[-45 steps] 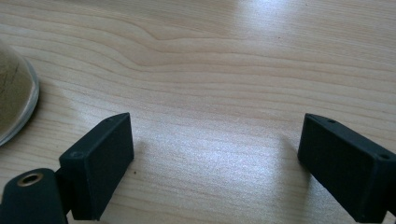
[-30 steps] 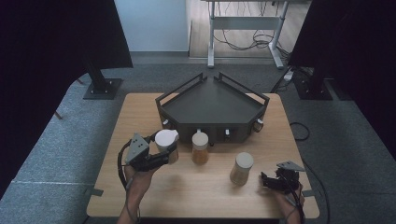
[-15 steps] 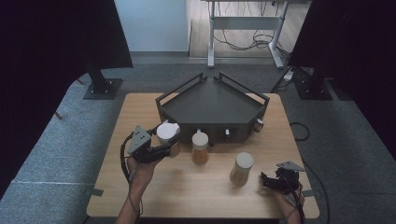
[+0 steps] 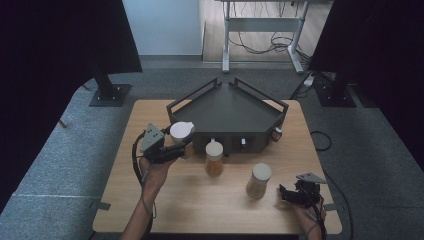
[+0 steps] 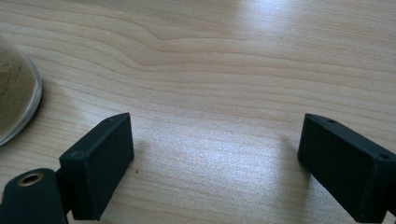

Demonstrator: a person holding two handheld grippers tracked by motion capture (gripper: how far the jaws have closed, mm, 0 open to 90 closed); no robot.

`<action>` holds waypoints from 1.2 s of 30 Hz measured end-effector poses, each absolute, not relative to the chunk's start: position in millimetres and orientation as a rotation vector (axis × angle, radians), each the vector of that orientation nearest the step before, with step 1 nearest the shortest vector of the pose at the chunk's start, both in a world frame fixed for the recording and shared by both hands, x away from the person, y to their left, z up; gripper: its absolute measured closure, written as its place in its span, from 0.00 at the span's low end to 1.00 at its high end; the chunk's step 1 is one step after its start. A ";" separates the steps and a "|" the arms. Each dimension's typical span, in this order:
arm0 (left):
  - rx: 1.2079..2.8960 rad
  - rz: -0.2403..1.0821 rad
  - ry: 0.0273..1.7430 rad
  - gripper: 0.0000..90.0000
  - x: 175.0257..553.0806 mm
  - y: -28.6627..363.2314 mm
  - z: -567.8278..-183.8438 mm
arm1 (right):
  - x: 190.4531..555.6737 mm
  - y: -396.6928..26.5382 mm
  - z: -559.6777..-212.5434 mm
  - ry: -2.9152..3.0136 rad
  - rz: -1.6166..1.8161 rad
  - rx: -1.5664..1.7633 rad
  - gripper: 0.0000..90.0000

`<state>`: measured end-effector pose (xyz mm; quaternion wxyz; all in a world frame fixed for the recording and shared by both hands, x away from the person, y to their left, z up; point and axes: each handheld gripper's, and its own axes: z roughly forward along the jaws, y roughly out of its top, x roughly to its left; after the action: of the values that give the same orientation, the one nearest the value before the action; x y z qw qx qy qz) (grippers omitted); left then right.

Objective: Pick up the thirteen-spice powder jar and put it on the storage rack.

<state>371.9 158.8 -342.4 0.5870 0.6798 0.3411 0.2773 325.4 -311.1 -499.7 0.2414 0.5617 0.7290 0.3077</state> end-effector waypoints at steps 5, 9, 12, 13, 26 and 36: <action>1.576 0.644 0.804 0.34 378.5 156.7 -341.4 | 325.4 -311.3 -499.6 1.996 0.841 1.535 0.11; 1.576 0.650 0.807 0.34 384.2 157.0 -338.8 | 325.4 -311.4 -499.6 1.999 0.841 1.535 0.11; 1.571 0.648 0.814 0.34 388.8 157.1 -336.5 | 325.4 -311.3 -499.6 1.997 0.840 1.535 0.11; 1.569 0.649 0.814 0.34 390.5 157.2 -335.8 | 325.4 -311.3 -499.6 1.998 0.841 1.534 0.11; 1.564 0.657 0.823 0.34 405.4 152.4 -330.2 | 325.4 -311.4 -499.6 1.999 0.841 1.533 0.11; 1.538 0.648 0.844 0.34 416.1 152.2 -323.8 | 325.4 -311.4 -499.6 1.999 0.840 1.533 0.11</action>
<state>416.1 152.2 -323.8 0.5935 0.6618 0.3633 0.2789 325.4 -311.4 -499.6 0.2406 0.5605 0.7305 0.3072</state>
